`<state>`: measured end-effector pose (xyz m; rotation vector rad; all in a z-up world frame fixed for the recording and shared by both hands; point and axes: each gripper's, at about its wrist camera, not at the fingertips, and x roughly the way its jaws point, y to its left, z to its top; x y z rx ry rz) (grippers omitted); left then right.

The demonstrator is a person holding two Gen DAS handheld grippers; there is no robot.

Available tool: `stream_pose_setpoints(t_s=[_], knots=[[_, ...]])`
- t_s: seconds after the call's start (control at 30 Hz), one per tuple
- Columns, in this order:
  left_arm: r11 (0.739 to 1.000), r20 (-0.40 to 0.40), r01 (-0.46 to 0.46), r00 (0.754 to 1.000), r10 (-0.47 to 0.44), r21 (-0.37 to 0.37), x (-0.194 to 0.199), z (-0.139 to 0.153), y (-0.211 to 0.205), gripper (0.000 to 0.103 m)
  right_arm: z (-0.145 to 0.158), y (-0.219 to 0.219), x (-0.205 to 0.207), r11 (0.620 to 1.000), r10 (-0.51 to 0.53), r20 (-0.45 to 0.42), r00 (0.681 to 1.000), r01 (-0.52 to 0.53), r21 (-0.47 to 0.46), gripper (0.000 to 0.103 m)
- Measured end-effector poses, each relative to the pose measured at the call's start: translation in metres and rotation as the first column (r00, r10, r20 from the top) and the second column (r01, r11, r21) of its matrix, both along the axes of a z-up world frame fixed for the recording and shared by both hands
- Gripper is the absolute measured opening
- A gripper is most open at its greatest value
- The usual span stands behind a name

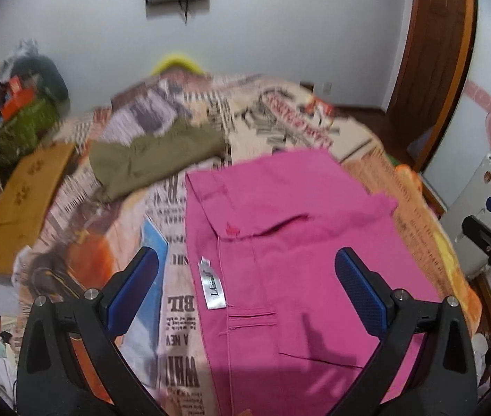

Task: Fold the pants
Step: 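Lower both tools to the pink trousers' waistband and hem edges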

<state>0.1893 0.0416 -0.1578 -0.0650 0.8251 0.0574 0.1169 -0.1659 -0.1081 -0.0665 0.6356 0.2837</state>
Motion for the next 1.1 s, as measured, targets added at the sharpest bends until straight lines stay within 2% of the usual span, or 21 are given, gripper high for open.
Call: stream_pose_setpoints(t_s=[0.1, 0.3, 0.47, 0.57, 0.67, 0.73, 0.8, 0.83, 0.93, 1.0, 1.1], knots=[[1.0, -0.051, -0.007, 0.999, 0.007, -0.002, 0.015, -0.02, 0.005, 0.103, -0.018, -0.008, 0.014, 1.0, -0.009, -0.064, 0.998, 0.01, 0.002, 0.103], [0.998, -0.144, 0.023, 0.989, -0.015, 0.053, 0.042, -0.048, 0.007, 0.103, -0.05, -0.018, 0.044, 1.0, 0.01, -0.184, 0.983, -0.006, 0.02, 0.103], [0.999, -0.263, 0.041, 0.964, -0.049, -0.033, 0.065, -0.076, 0.016, 0.103, -0.073, -0.017, 0.071, 0.999, 0.031, -0.25, 0.968, -0.02, 0.043, 0.103], [0.999, -0.293, 0.046, 0.955, -0.049, -0.016, 0.074, -0.085, 0.018, 0.103, -0.084, -0.014, 0.081, 0.998, 0.051, -0.282, 0.958, -0.036, 0.059, 0.102], [0.997, -0.325, 0.049, 0.944, -0.065, -0.057, 0.081, -0.093, 0.022, 0.103, -0.092, -0.012, 0.09, 0.997, 0.069, -0.304, 0.95, -0.052, 0.063, 0.101], [0.996, -0.321, 0.046, 0.944, -0.069, -0.08, 0.084, -0.094, 0.026, 0.103, -0.097, -0.012, 0.094, 0.996, 0.082, -0.32, 0.944, -0.063, 0.07, 0.097], [0.994, -0.31, 0.04, 0.948, -0.07, -0.102, 0.086, -0.094, 0.029, 0.102, -0.103, -0.013, 0.099, 0.993, 0.102, -0.34, 0.935, -0.078, 0.083, 0.089], [0.993, -0.308, 0.038, 0.949, -0.072, -0.113, 0.086, -0.094, 0.03, 0.1, -0.105, -0.014, 0.103, 0.993, 0.11, -0.352, 0.93, -0.084, 0.087, 0.088], [0.991, -0.315, 0.02, 0.947, -0.062, -0.133, 0.089, -0.095, 0.036, 0.086, -0.111, -0.016, 0.109, 0.99, 0.13, -0.376, 0.918, -0.097, 0.104, 0.074], [0.992, -0.333, 0.006, 0.942, -0.049, -0.128, 0.091, -0.097, 0.04, 0.074, -0.116, -0.018, 0.113, 0.986, 0.145, -0.401, 0.905, -0.1, 0.132, 0.064], [0.995, -0.339, 0.008, 0.94, -0.042, -0.101, 0.091, -0.096, 0.042, 0.063, -0.12, -0.021, 0.115, 0.982, 0.156, -0.41, 0.899, -0.099, 0.159, 0.056]])
